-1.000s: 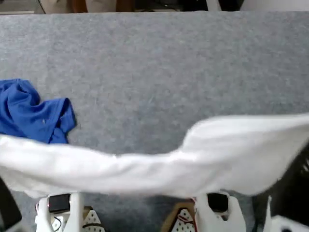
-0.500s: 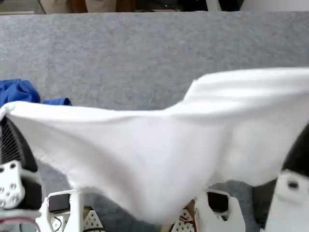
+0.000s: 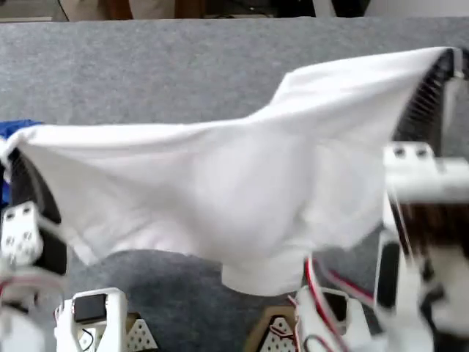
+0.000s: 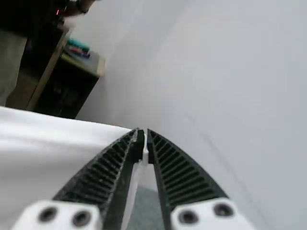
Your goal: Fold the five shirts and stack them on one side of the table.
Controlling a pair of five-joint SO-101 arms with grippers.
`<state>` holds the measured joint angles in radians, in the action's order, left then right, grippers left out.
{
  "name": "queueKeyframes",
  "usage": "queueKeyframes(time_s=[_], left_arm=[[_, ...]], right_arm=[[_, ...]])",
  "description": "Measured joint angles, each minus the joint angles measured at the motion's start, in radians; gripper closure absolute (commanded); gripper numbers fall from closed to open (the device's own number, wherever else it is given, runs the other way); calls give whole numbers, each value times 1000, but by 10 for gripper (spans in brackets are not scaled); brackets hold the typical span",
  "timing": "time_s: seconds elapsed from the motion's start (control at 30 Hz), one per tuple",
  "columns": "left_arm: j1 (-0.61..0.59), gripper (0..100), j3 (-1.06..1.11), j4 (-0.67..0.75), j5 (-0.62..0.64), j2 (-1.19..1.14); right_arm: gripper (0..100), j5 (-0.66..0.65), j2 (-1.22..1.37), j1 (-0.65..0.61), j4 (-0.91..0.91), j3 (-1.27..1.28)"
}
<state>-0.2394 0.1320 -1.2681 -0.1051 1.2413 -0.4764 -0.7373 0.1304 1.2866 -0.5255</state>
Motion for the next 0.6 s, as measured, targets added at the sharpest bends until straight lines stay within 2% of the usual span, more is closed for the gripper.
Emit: queueKeyframes(time_s=[0.23,0.37,0.5,0.6], left_arm=[[2,981,298,269,0,-195],[3,981,304,364,-2,-315],[3,981,262,388,-2,-436],[3,981,192,390,-2,-529]], right_arm=[[994,-17,11,-43,-222,408],[994,-17,12,-94,-350,554],[994,-17,18,-126,-486,655],[994,37,69,-133,-617,700]])
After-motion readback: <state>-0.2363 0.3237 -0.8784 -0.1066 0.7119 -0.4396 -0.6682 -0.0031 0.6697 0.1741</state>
